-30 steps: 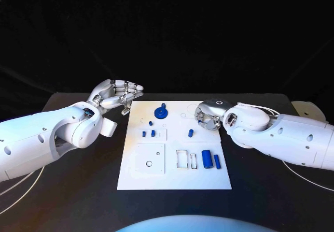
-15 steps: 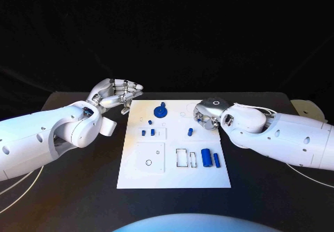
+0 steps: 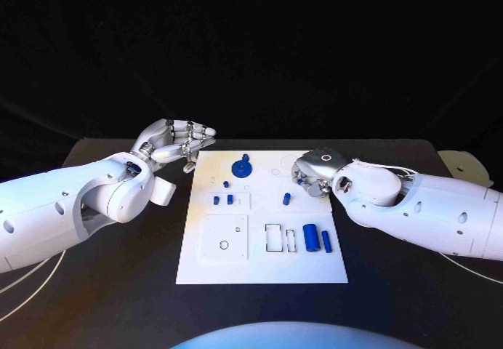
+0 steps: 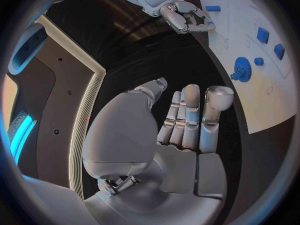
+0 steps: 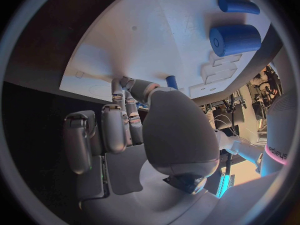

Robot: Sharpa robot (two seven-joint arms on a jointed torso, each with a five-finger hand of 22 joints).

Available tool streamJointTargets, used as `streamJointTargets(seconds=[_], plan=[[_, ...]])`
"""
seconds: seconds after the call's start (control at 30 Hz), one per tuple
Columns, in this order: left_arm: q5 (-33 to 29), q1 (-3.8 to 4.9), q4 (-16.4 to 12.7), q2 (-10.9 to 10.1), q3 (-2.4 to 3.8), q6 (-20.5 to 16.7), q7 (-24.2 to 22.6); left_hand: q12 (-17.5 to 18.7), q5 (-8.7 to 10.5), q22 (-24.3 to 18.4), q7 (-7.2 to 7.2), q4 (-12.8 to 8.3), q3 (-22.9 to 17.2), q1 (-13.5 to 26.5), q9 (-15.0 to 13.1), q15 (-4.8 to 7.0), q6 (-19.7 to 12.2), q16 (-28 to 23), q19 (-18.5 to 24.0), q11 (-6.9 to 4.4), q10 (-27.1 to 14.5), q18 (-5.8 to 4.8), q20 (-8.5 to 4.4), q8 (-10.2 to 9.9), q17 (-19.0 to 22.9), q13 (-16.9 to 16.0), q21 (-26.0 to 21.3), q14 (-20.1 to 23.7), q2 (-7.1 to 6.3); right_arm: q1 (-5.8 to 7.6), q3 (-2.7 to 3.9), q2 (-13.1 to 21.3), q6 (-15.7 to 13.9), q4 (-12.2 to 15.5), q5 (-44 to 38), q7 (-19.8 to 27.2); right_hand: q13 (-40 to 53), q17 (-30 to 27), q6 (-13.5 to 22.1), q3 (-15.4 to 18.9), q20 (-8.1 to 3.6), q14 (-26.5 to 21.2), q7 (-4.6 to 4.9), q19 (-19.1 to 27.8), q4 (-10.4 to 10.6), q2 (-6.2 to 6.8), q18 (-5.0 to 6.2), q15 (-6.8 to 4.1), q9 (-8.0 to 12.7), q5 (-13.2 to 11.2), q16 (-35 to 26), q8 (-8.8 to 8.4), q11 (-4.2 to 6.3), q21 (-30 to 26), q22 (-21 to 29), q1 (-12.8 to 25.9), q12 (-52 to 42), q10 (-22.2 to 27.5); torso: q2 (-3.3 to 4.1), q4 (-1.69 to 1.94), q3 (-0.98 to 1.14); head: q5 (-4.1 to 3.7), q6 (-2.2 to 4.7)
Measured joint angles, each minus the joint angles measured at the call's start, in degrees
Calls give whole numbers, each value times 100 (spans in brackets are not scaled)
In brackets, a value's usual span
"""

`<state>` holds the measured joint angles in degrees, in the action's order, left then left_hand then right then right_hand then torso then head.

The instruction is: Assemble the parts on the task board

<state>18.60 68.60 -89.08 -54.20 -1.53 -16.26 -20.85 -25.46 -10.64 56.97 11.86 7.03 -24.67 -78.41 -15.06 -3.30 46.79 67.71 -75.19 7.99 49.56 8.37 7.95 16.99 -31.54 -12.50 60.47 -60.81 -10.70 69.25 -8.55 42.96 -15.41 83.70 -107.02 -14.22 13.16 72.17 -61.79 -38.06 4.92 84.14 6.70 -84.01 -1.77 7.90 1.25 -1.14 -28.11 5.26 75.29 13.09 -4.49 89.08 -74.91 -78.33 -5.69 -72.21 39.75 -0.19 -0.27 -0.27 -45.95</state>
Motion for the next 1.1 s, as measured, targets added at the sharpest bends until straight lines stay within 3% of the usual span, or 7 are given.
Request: streamJointTargets(seconds=[0.23,0.57,0.9,1.1], plan=[[-1,0,0,4,0,12,19,-22,0,-21,20,0,0,0,0,-20,-20,0,0,1,-41,0,0,24,5,-5,-29,20,0,-10,-1,86,-207,93,-13,-33,0,-5,-3,21,0,0,3,0,21,26,1,0,-47,-75,0,43,31,0,-4,84,0,-32,-1,-3,-2,-10,9],[-11,0,16,13,0,43,43,-69,0,-47,-13,0,0,0,-5,-12,-55,0,28,21,-103,0,28,24,5,-21,-62,54,0,52,52,228,-502,216,-3,-56,19,-35,20,62,0,0,24,0,27,49,1,0,-53,-121,-1,43,53,0,-4,107,38,-79,-4,-4,0,-17,35],[-20,0,20,18,0,81,71,-89,0,-66,-2,0,0,0,-11,-21,-82,0,58,31,-154,-1,15,45,4,-29,-62,62,0,64,57,289,-554,282,126,-15,16,-69,52,77,1,0,35,0,41,86,1,0,-60,-153,-1,39,122,0,-3,143,73,-100,-3,-7,0,-9,44],[-24,0,36,22,0,106,89,-124,0,-90,-12,-2,2,0,-16,-24,-134,0,78,42,-205,0,34,74,4,-40,-89,65,0,65,81,410,-591,543,186,13,15,-69,61,77,1,0,26,0,41,86,1,0,-63,-153,-1,39,122,-1,-3,143,74,-101,0,-5,4,14,37]])
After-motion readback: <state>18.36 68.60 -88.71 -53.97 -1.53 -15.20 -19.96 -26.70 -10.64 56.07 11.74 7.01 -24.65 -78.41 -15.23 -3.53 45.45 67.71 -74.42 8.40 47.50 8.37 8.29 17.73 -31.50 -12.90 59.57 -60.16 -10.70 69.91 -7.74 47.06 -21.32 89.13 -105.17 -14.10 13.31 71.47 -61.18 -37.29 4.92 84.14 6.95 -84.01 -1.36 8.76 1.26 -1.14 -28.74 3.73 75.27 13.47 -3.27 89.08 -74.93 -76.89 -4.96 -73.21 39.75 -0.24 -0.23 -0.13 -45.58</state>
